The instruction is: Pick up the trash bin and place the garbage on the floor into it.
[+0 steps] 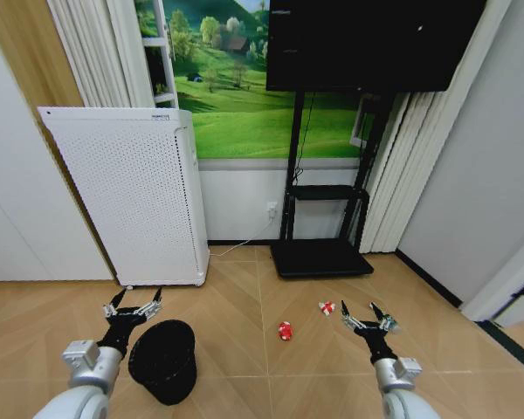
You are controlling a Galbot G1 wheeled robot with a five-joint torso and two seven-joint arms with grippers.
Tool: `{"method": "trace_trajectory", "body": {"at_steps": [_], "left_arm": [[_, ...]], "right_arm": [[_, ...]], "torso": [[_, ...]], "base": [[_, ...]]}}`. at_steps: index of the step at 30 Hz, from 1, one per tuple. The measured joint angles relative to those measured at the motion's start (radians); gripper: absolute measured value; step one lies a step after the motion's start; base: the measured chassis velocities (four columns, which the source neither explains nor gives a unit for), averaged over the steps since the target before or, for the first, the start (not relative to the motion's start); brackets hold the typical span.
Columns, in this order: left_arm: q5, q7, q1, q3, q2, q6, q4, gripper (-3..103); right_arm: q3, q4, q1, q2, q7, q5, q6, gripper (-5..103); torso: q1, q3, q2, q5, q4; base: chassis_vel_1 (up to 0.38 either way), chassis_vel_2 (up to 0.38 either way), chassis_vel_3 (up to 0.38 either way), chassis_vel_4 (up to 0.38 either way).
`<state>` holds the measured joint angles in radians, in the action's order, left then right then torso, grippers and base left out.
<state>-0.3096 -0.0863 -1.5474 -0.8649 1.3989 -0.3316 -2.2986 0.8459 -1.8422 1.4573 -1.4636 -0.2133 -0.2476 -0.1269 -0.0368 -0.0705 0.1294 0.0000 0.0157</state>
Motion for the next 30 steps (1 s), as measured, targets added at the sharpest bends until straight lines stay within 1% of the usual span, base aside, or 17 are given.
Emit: {"method": "trace_trajectory", "body": {"at_steps": [2, 8, 10, 18, 21, 22, 24, 30], "left_arm": [[-0.001, 0.000, 0.000, -0.001, -0.003, 0.001, 0.001, 100], [-0.001, 0.000, -0.001, 0.000, -0.004, 0.001, 0.003, 100], [-0.001, -0.001, 0.000, 0.001, -0.004, 0.001, 0.003, 100], [-0.001, -0.002, 0.001, 0.002, -0.004, 0.001, 0.006, 100], [-0.001, -0.002, 0.002, 0.001, -0.004, 0.001, 0.010, 100], [-0.001, -0.002, 0.002, 0.001, -0.004, 0.001, 0.010, 100], [0.001, -0.002, 0.004, 0.001, -0.003, 0.002, 0.014, 100], [0.006, 0.000, 0.005, 0.001, 0.000, 0.003, 0.017, 100]], "right_arm": [[-0.003, 0.000, 0.000, 0.001, 0.001, 0.001, 0.000, 100], [-0.003, 0.002, -0.001, 0.001, 0.001, 0.001, 0.000, 100], [-0.003, 0.004, -0.001, 0.001, 0.001, 0.001, 0.000, 100], [-0.002, 0.005, -0.002, 0.001, 0.001, 0.001, 0.000, 100], [-0.001, 0.005, -0.005, 0.001, 0.002, 0.001, 0.000, 100], [-0.001, 0.005, -0.005, 0.001, 0.002, 0.001, 0.000, 100], [0.001, 0.006, -0.006, 0.002, 0.004, 0.000, 0.001, 100], [0.003, 0.008, -0.005, 0.003, 0.004, -0.001, 0.001, 100]], "torso": [[0.002, 0.011, -0.013, 0.0000, 0.0000], [0.006, 0.026, -0.032, 0.0000, 0.0000], [0.007, 0.035, -0.042, 0.0000, 0.0000], [0.008, 0.052, -0.060, 0.0000, 0.0000], [0.009, 0.068, -0.077, 0.0000, 0.0000], [0.009, 0.068, -0.077, 0.0000, 0.0000], [0.013, 0.071, -0.092, 0.0000, 0.0000], [0.014, 0.071, -0.095, 0.0000, 0.0000]], "base": [[0.000, 0.000, 0.000, 0.000], [0.000, 0.000, 0.000, 0.000], [0.000, 0.000, 0.000, 0.000], [0.000, 0.000, 0.000, 0.000], [0.000, 0.000, 0.000, 0.000], [0.000, 0.000, 0.000, 0.000], [0.000, 0.000, 0.000, 0.000], [0.000, 0.000, 0.000, 0.000]]}}
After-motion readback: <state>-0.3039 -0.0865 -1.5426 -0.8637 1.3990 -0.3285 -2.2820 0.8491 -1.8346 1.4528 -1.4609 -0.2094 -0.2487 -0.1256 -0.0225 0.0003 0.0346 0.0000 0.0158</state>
